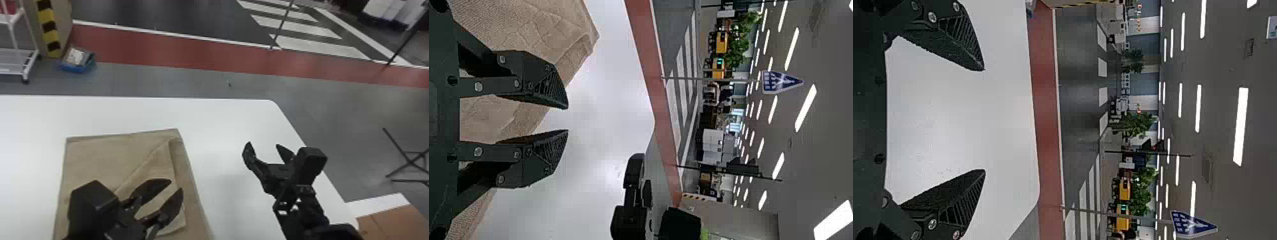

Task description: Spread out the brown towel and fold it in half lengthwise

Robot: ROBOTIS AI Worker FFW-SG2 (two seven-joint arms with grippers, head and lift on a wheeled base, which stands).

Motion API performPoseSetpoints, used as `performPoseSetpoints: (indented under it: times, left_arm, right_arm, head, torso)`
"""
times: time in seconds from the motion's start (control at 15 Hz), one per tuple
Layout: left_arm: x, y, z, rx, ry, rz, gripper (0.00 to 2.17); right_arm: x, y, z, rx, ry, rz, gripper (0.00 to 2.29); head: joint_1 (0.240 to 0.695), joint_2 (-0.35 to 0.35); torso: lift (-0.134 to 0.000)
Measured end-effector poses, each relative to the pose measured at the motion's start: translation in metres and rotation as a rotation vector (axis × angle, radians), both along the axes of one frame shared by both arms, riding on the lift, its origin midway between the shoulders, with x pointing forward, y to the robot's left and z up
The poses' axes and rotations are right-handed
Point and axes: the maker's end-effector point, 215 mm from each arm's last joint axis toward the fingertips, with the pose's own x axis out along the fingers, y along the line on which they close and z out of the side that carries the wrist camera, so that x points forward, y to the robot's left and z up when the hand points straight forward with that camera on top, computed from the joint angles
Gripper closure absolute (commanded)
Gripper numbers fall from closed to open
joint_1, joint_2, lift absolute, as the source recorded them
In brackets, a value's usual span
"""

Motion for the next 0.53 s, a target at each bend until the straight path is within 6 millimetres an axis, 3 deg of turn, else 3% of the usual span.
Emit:
performPoseSetpoints:
  times: [0.33, 0.53]
  left_arm:
    - [0.014, 0.021, 0.007, -0.003, -0.017, 0.072, 0.06]
    - [0.037, 0.057, 0.008, -0.007, -0.023, 0.153, 0.06]
  right_arm:
    - [0.002, 0.006, 0.000, -0.003, 0.000, 0.011, 0.16]
    - [0.004, 0.043, 0.000, 0.003, 0.004, 0.122, 0.17]
  head:
    - [0.695, -0.350]
    - [0.695, -0.350]
  torso:
    - [-0.125]
    - [-0.125]
